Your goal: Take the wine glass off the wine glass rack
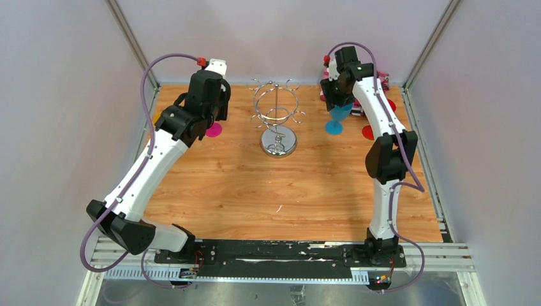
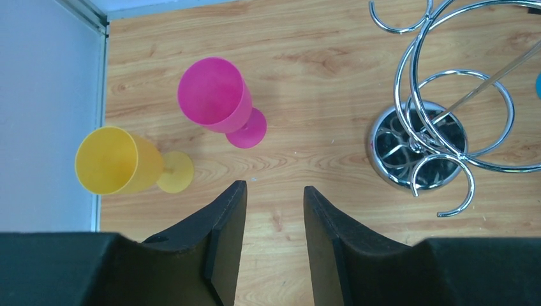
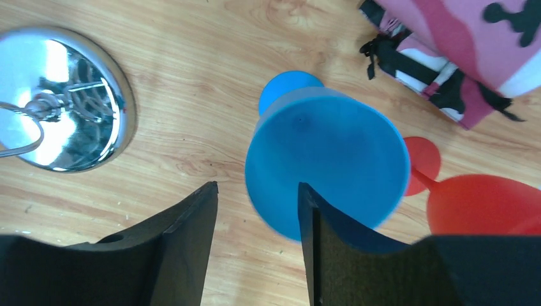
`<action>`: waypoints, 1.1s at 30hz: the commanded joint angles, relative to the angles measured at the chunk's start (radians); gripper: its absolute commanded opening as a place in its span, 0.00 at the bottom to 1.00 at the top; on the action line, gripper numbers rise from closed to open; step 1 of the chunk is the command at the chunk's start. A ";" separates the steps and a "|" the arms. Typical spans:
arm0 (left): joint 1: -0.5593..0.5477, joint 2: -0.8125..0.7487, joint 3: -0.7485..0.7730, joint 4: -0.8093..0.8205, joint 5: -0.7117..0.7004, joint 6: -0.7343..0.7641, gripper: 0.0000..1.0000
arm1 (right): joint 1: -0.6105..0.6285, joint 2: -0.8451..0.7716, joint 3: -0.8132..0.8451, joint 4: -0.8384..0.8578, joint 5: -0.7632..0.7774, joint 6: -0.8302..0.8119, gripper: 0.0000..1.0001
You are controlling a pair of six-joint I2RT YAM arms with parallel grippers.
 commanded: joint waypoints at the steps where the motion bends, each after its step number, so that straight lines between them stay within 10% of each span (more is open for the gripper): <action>1: -0.006 0.013 -0.007 0.022 -0.013 -0.002 0.45 | 0.024 -0.110 -0.008 -0.032 0.046 0.008 0.55; 14: -0.006 -0.013 -0.037 0.080 0.033 0.008 0.58 | 0.120 -0.406 -0.183 0.088 0.182 0.069 0.99; 33: -0.006 -0.215 -0.299 0.373 0.415 0.056 0.89 | 0.364 -0.822 -0.689 0.413 0.337 0.162 0.99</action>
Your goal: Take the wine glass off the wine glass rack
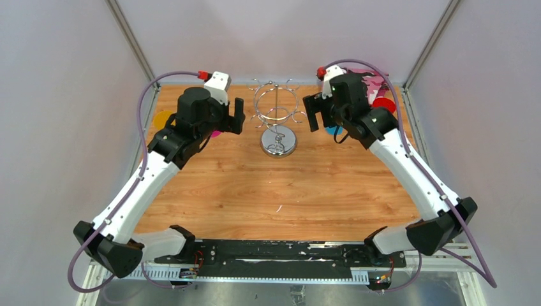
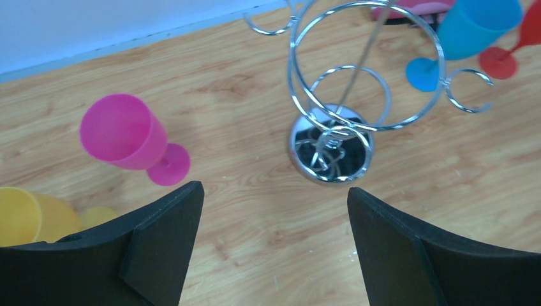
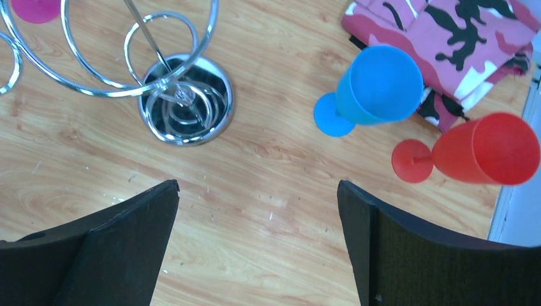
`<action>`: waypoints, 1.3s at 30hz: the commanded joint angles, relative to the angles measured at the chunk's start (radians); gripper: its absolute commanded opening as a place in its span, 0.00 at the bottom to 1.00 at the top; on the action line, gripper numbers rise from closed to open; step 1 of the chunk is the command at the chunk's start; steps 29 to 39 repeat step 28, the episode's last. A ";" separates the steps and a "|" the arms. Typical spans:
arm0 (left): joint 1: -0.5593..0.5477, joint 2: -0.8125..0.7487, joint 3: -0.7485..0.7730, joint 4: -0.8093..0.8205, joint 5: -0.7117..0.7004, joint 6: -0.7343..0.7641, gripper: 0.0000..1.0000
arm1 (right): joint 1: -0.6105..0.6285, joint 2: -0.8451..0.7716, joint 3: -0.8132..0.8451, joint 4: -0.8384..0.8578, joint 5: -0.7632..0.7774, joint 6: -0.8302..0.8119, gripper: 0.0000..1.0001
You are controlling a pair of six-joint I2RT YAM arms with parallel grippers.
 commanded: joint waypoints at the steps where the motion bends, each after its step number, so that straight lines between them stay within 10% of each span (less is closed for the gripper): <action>1: -0.006 -0.074 -0.085 0.157 0.153 0.013 0.89 | 0.026 -0.103 -0.139 0.120 0.099 0.051 0.99; 39: -0.006 -0.095 -0.102 0.166 0.127 0.017 0.92 | 0.037 -0.089 -0.184 0.139 0.236 0.046 1.00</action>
